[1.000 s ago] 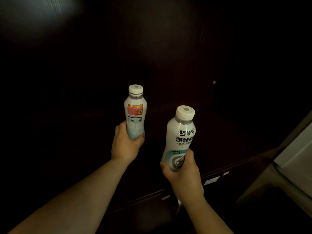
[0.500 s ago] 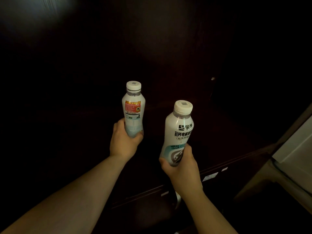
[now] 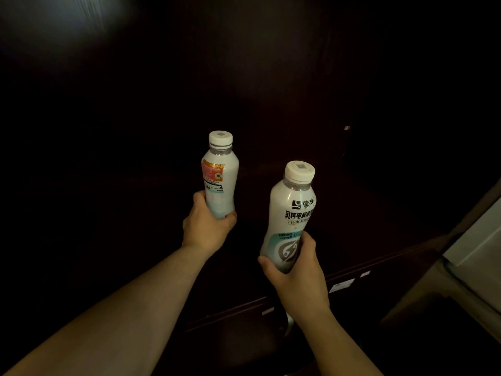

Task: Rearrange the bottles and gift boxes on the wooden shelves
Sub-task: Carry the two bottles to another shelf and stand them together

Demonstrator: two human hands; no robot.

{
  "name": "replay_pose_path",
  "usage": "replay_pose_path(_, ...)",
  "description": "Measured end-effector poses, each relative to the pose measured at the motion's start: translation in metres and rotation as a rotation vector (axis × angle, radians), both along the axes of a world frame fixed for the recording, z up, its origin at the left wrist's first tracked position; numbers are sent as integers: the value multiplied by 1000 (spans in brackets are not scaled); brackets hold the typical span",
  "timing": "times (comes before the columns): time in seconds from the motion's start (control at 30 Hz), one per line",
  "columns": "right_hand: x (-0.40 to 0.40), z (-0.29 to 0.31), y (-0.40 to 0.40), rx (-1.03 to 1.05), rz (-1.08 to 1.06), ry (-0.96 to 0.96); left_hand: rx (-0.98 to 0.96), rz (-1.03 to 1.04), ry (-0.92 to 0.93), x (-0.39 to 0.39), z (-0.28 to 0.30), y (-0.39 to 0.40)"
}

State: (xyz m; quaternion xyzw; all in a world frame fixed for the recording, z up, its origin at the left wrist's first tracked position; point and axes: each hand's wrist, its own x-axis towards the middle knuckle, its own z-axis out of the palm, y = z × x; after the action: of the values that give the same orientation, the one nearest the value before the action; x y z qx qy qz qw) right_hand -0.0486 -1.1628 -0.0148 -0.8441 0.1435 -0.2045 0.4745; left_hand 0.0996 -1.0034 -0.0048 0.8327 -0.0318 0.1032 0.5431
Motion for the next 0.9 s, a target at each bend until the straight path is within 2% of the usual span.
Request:
replay_pose_path(0.23,0,-1,0,-66,-2,12,158,39,-79,-2,3,-3)
replay_pose_path(0.37,1,0,1,-70,-6,11,82,-19,-62,-2,0,1)
replay_pose_path(0.5,0,1,2,-72,-10,9,115,27,22,-4,2,-1)
replay_pose_path(0.63,0,1,2,-81,-11,9,168,35,-45,-4,3,-2)
replay_pose_path(0.83,0,0,2,-86,-17,2,112,48,45,-5,4,-2)
replay_pose_path(0.9,0,-1,2,-86,-22,-1,125,67,1,-5,4,-4)
